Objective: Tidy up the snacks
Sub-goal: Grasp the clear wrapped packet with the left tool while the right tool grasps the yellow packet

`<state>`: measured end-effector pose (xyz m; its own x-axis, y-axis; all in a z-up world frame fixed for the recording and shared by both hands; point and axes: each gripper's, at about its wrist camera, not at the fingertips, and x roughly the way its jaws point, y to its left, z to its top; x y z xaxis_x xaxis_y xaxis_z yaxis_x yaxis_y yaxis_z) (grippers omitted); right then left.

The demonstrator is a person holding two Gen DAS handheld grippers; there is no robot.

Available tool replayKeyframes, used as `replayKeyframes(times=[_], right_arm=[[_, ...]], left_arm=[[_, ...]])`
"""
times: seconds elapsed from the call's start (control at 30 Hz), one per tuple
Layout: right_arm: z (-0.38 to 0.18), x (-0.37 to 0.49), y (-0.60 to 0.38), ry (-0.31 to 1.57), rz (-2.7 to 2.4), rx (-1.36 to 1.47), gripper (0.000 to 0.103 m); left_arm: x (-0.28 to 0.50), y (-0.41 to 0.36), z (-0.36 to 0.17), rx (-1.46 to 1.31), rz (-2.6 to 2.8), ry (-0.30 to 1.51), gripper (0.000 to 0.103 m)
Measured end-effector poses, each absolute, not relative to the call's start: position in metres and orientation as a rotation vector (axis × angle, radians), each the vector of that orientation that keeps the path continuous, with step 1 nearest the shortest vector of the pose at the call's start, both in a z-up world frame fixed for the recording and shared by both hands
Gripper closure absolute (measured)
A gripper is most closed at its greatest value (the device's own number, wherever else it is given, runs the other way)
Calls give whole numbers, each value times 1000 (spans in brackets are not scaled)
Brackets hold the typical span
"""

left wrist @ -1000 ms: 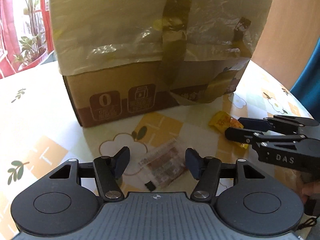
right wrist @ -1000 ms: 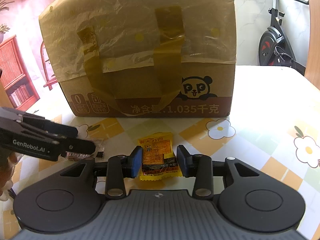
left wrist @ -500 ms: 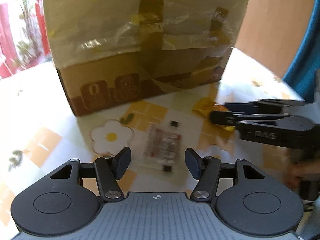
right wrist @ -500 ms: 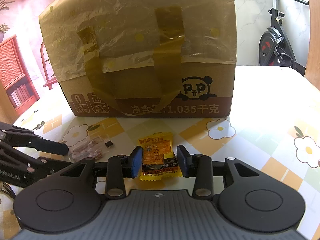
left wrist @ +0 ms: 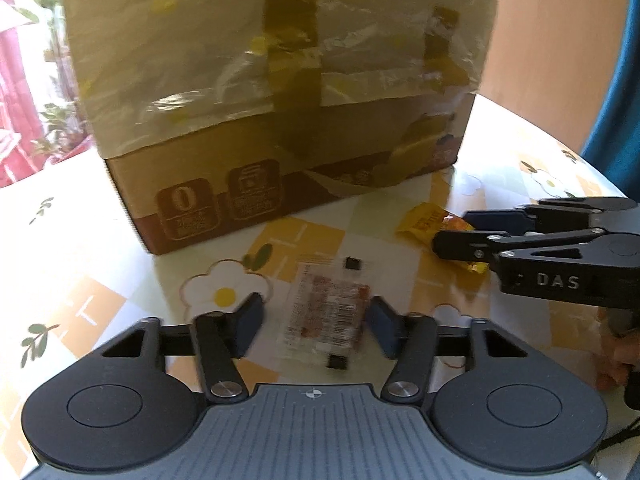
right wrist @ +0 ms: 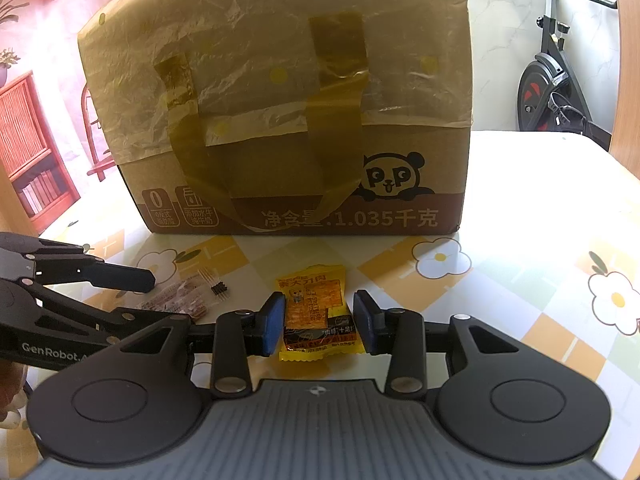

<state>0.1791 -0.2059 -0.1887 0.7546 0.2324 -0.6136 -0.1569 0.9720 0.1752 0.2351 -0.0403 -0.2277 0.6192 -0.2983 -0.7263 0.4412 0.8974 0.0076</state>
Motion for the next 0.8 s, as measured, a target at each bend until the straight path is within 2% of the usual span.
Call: replayKeyframes(times=[0.17, 0.8], right_arm=[[-189, 179, -206, 684, 213, 116, 62], [-189, 179, -206, 684, 214, 115, 62]], left_arm=[[230, -25, -225, 92, -408, 804, 56], [217, -19, -226, 58, -367, 785, 58]])
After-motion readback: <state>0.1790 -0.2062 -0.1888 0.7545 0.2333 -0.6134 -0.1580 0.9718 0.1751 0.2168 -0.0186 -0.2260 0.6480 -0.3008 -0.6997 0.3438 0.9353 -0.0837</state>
